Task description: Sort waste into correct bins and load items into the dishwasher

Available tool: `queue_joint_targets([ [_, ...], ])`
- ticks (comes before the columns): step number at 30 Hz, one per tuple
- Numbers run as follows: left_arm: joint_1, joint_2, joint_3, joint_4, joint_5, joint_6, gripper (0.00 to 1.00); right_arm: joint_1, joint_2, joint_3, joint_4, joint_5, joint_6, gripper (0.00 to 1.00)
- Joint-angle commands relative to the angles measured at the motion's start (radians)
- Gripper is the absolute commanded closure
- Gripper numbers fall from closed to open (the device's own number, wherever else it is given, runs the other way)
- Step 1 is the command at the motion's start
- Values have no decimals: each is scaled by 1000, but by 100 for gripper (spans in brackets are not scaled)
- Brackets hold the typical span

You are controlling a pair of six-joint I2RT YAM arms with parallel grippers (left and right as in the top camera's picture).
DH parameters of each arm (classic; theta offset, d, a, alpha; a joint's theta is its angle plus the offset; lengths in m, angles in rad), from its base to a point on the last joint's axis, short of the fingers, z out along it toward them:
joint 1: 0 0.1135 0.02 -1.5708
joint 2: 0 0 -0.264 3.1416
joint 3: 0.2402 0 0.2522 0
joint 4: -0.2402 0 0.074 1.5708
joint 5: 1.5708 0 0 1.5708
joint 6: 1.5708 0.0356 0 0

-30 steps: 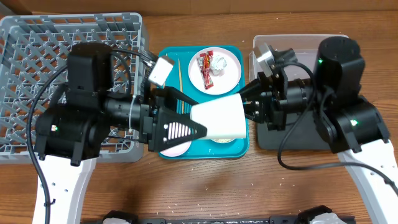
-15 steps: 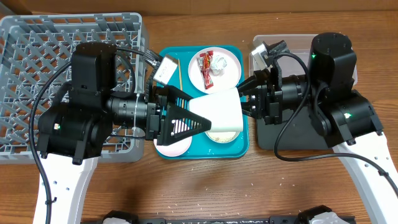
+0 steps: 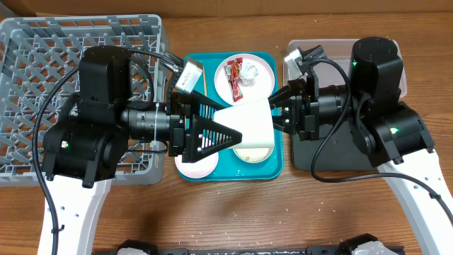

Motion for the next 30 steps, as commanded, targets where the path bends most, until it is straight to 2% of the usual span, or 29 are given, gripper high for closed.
queue_joint_targets([
  [1, -8, -3, 9, 19, -11, -7, 18, 14, -5, 19, 1, -16, 1, 96],
  [5, -8, -3, 9, 37, 42, -7, 24, 14, -5, 19, 1, -9, 1, 96],
  [7, -8, -3, 9, 38, 60, -7, 31, 14, -5, 19, 1, -9, 1, 95],
  [10, -8, -4, 9, 37, 68, -7, 46, 14, -5, 19, 3, -9, 1, 71],
  [13, -6, -4, 9, 37, 59, -7, 44, 2, -5, 19, 23, -6, 1, 47],
  [15, -6, -4, 9, 32, 33, -7, 44, -19, -8, 19, 31, 10, 2, 41],
  [18, -5, -4, 9, -43, -136, -7, 45, -81, -19, 19, 31, 24, 6, 36],
  [21, 10, -6, 10, -201, -474, -8, 48, -167, -36, 19, 24, 24, 60, 34],
  [23, 42, -8, 16, -291, -637, -23, 50, -202, -45, 19, -8, 25, 65, 34],
  [25, 94, -10, 31, -381, -784, -66, 49, -222, -50, 19, -64, 34, 66, 33],
  [26, 157, -10, 50, -457, -912, -91, 50, -224, -49, 19, -152, 84, 69, 33],
  [30, 326, -11, 60, -605, -1243, -173, 52, -221, -48, 19, -379, 305, 42, 33],
])
